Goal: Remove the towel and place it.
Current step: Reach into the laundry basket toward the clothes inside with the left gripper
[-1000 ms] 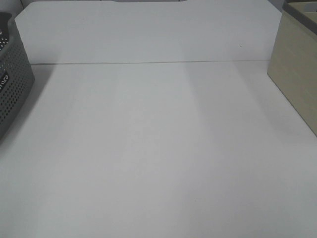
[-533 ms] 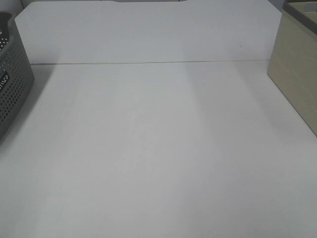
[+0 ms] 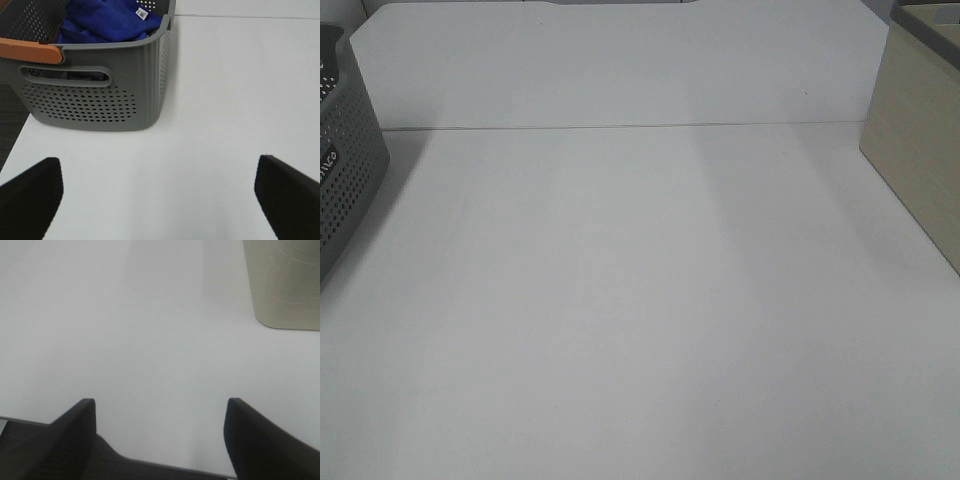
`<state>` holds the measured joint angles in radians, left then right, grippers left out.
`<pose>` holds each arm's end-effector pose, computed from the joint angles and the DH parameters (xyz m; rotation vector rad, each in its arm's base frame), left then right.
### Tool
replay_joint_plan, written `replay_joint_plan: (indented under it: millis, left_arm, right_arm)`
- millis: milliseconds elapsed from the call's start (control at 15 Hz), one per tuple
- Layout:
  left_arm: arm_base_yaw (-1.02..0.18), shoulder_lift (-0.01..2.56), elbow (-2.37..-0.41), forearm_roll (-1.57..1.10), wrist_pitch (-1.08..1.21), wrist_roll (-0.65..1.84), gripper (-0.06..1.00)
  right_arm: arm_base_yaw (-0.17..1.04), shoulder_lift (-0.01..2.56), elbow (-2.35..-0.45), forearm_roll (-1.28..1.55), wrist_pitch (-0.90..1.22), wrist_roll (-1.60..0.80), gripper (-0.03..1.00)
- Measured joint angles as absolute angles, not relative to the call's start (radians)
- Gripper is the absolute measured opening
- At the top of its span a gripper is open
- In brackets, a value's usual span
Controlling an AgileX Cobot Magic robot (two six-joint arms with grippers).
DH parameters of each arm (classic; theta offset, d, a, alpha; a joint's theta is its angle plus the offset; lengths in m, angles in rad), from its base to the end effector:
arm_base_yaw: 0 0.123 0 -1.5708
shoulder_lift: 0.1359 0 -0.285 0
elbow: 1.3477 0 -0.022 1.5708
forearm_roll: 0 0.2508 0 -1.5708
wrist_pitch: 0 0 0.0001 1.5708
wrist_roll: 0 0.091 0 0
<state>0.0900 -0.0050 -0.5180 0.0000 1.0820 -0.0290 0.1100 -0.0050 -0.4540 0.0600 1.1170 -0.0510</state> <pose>-0.0086 -0.0008 0.2805 -0.1215 2.0392 0.0381 -0.0038 0.0045 0.2601 -0.1756 2.1347 0.1076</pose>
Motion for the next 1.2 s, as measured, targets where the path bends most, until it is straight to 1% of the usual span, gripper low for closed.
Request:
replay_joint_plan:
  millis: [1200]
  left_arm:
    - [0.09,-0.005,-0.518,0.0,1.082,-0.029,0.99]
  right_arm:
    - [0.11,-0.005,-0.454,0.06,1.117,-0.051,0.71]
